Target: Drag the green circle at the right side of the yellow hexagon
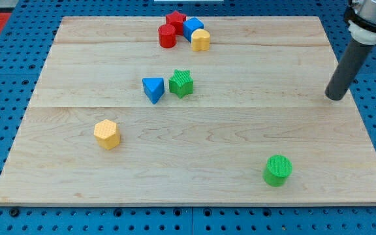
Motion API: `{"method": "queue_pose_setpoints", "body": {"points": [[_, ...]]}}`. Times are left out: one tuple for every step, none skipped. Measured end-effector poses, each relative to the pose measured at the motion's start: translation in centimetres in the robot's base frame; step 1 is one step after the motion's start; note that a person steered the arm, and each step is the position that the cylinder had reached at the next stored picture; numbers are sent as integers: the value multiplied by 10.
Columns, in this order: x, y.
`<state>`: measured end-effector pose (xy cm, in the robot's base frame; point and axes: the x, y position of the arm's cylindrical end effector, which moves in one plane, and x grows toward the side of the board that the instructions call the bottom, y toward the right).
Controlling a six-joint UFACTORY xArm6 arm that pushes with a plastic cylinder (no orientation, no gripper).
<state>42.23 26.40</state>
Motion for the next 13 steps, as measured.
{"method": "queue_pose_setpoints", "body": {"points": [[0,7],[-4,11],[-10,11],[-9,28],[-1,55],[-14,81],[-14,81],[-13,81],[-14,81],[-14,66],[-14,51],[-14,38],[41,-35]]}}
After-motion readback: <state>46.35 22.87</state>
